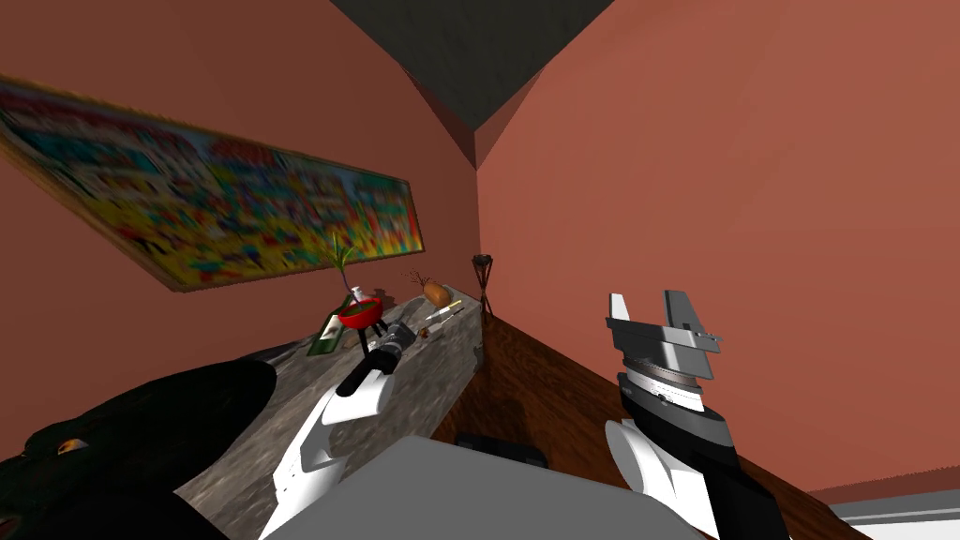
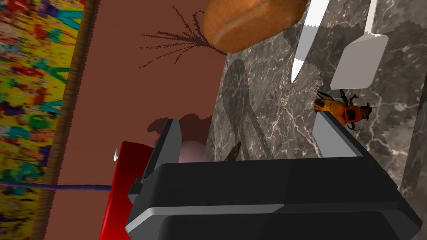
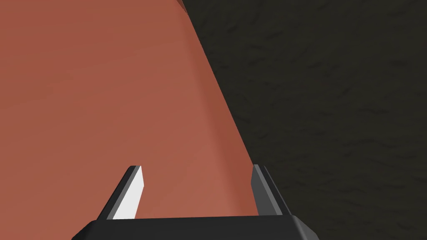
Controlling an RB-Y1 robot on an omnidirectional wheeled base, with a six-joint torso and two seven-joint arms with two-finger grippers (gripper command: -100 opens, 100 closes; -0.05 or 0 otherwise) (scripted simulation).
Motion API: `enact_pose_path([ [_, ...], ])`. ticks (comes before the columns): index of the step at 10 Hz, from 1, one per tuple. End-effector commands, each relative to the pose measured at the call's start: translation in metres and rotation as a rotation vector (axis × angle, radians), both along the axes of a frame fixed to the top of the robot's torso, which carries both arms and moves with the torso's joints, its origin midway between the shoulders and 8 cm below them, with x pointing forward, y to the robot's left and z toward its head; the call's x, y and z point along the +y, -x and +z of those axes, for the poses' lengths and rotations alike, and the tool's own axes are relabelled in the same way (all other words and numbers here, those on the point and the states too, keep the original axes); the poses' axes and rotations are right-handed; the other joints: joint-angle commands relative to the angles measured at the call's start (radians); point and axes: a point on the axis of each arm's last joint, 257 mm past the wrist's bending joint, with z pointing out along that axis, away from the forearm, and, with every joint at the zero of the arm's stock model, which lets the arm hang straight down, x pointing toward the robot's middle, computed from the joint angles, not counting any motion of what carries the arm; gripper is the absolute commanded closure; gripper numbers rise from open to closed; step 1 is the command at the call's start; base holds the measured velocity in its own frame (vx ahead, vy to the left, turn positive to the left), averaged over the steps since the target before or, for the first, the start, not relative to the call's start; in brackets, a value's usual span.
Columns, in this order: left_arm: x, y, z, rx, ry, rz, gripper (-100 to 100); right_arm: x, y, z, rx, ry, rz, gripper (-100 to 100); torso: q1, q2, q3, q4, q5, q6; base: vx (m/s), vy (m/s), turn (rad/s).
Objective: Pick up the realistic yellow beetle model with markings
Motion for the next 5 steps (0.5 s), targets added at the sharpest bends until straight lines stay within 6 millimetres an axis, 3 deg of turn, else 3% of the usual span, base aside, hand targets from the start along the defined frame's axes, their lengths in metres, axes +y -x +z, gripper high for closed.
enact_pose_path([
  [1,0.016,0.009,-0.012,0.033,0.049,0.045,-100,0.000,0.000,0.000,0.000,0.000,0.000,0,0.000,0.000,0.000,0.000,0.000,0.000,0.111,-0.080,0.005],
  [5,0.037,0.022,-0.031,0.088,0.119,0.109,-100,0.000,0.000,0.000,0.000,0.000,0.000,0,0.000,-0.003,-0.002,-0.001,0.000,0.000,0.110,-0.056,0.017],
])
